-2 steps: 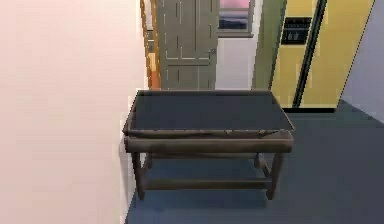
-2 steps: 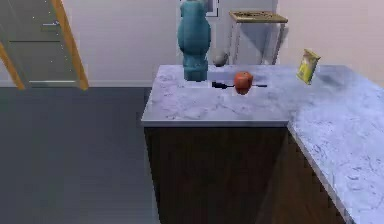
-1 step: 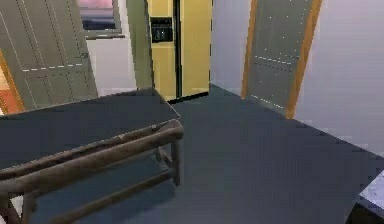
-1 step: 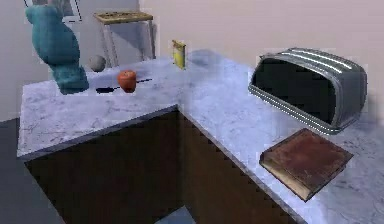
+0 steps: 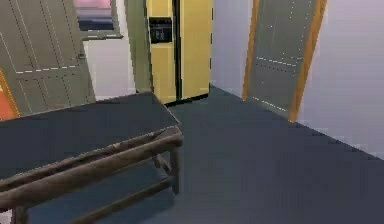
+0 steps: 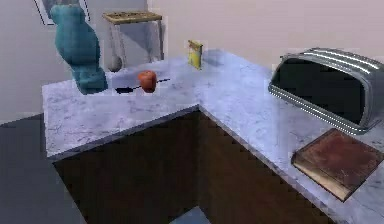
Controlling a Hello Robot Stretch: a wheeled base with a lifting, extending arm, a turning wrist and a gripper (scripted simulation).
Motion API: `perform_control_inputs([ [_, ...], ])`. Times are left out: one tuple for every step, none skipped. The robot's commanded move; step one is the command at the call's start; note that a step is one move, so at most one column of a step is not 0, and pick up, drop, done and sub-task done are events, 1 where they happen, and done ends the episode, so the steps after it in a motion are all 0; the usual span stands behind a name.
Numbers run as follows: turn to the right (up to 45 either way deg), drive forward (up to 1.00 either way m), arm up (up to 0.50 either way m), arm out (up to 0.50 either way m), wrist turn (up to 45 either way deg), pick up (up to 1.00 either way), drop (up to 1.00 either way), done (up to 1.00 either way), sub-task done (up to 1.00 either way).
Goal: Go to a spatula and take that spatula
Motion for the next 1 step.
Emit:
perform_control_inputs([
  [45.0, 0.00, 0.00, 0.00, 0.0, 0.00, 0.00, 0.00, 0.00],
])
